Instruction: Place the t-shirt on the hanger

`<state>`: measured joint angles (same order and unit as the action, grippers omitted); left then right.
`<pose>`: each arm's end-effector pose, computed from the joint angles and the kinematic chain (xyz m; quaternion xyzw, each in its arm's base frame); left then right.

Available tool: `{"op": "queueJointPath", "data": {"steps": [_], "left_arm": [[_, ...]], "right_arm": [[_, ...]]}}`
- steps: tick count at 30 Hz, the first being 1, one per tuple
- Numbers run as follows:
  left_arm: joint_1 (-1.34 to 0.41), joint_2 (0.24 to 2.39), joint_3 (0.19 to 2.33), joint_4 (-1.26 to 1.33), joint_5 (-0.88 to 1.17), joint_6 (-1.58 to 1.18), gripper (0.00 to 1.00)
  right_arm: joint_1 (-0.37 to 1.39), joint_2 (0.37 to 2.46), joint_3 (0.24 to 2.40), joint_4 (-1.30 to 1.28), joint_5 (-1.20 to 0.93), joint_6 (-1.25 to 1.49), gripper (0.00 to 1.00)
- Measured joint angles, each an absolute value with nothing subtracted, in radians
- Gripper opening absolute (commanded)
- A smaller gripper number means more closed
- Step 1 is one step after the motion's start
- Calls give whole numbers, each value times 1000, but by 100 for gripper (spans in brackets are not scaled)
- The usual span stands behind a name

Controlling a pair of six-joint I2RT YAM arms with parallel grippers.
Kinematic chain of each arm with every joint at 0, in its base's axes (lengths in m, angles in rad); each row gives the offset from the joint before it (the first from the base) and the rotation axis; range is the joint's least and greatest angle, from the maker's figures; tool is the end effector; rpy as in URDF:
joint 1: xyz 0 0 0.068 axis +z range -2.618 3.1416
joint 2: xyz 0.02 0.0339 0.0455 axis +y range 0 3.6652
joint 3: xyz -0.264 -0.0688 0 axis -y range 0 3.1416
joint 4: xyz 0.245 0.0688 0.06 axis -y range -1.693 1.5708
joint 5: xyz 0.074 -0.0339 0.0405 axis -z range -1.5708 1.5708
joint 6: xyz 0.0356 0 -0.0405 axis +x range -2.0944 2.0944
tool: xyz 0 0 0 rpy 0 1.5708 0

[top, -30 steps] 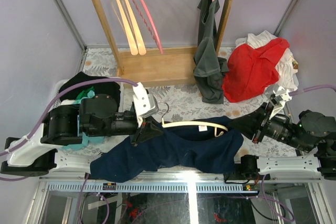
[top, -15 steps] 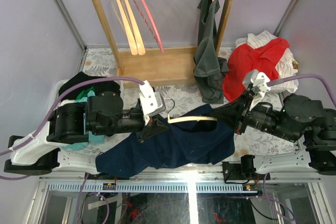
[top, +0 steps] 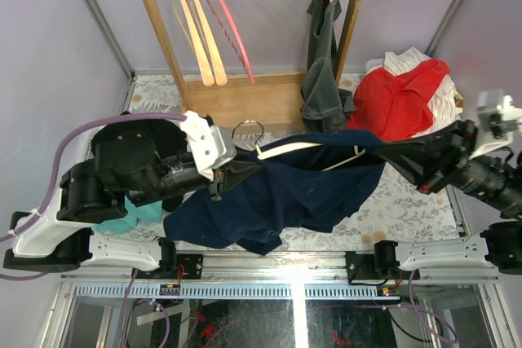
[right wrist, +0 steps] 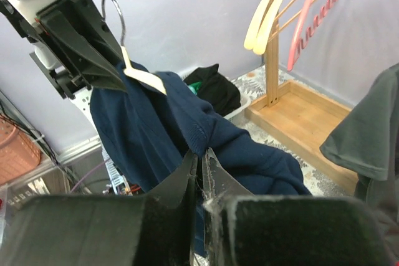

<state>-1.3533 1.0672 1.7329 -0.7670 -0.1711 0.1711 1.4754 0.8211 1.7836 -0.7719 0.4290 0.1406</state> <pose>0.0397 -0.1518 0.5322 0.4691 0.5743 -0.3196 0.5899 0.0181 0.0338 0.5622 -0.2561 0.5902 0.4511 0.6186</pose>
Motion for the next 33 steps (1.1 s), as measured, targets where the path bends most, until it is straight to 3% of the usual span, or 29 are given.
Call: {"op": "queueJointPath", "data": {"steps": [8,15,20,27,33], "left_arm": [[-1353,1242,2082,-846,-157,224,0],[-1353,1349,2159,-895,-154,260,0],[-1353,1368,2165,-907,-161,275,0],[-1353,1305,2102,-943,-138,268,0],[-1353,1250,2018,-951,-74,251,0]], "right_arm": [[1475,791,1827,-727,426,113,0],[1473,850,1891,-698,347,75,4],[1473,974,1940,-695,258,56,17],[1473,962,1803,-769,205,60,59],[1473,878,1782,-865,197,72,60]]}}
